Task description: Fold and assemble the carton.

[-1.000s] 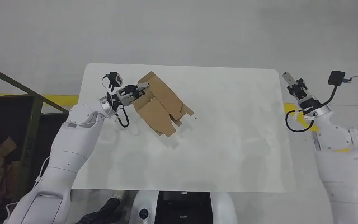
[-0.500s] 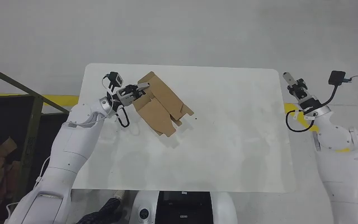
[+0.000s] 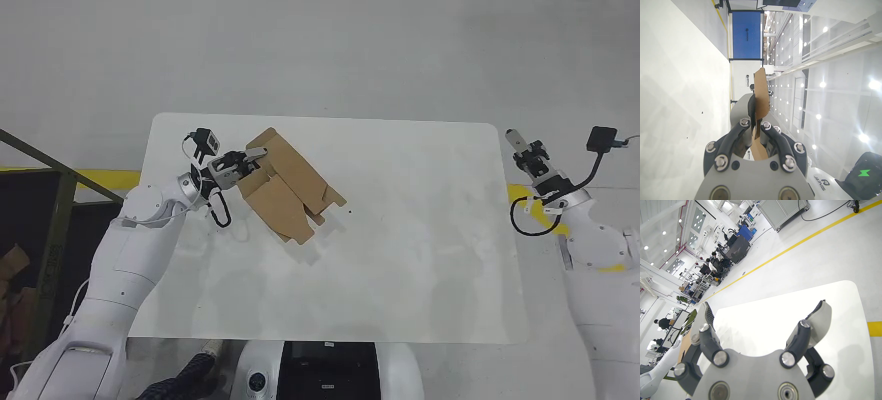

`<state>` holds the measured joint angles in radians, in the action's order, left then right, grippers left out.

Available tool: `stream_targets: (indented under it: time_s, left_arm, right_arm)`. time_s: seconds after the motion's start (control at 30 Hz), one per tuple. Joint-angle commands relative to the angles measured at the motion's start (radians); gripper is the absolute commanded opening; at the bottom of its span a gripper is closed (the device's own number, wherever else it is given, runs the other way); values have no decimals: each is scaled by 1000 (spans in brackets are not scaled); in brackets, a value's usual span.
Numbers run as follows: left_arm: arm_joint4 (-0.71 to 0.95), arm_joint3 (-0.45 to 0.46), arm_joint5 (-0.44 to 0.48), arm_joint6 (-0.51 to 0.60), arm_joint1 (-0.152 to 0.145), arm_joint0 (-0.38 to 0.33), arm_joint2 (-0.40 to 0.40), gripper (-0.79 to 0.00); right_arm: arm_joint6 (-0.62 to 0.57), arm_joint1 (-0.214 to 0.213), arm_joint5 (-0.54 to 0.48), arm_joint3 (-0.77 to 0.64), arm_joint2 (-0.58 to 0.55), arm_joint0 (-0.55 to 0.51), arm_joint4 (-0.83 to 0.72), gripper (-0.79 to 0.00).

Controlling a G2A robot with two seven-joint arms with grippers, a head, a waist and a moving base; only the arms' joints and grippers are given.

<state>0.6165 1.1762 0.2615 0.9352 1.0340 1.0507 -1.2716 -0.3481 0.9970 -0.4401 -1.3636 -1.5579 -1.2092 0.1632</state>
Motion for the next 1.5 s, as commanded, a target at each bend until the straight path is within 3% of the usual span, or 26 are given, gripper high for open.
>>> stream_targets:
  time_s: [0.0, 0.43, 0.57, 0.87, 1.2, 1.47]
  left_arm:
    - [0, 0, 0, 0, 0, 0, 0, -785]
    - [-6, 8, -5, -10, 0, 4, 2, -785]
    - [-38, 9, -23, 29, 3, -23, 19, -785]
    - [-51, -129, 25, 149, 38, -181, 125, -785]
    - [-33, -319, 166, 320, 113, -385, 285, -785]
    - [-2, -440, 191, 432, 167, -509, 368, -785]
  right_arm:
    - [0, 0, 0, 0, 0, 0, 0, 0]
    - [0, 0, 0, 0, 0, 0, 0, 0]
    - [0, 0, 0, 0, 0, 0, 0, 0]
    - [0, 0, 0, 0, 0, 0, 0, 0]
    - [0, 0, 0, 0, 0, 0, 0, 0]
    - [0, 0, 0, 0, 0, 0, 0, 0]
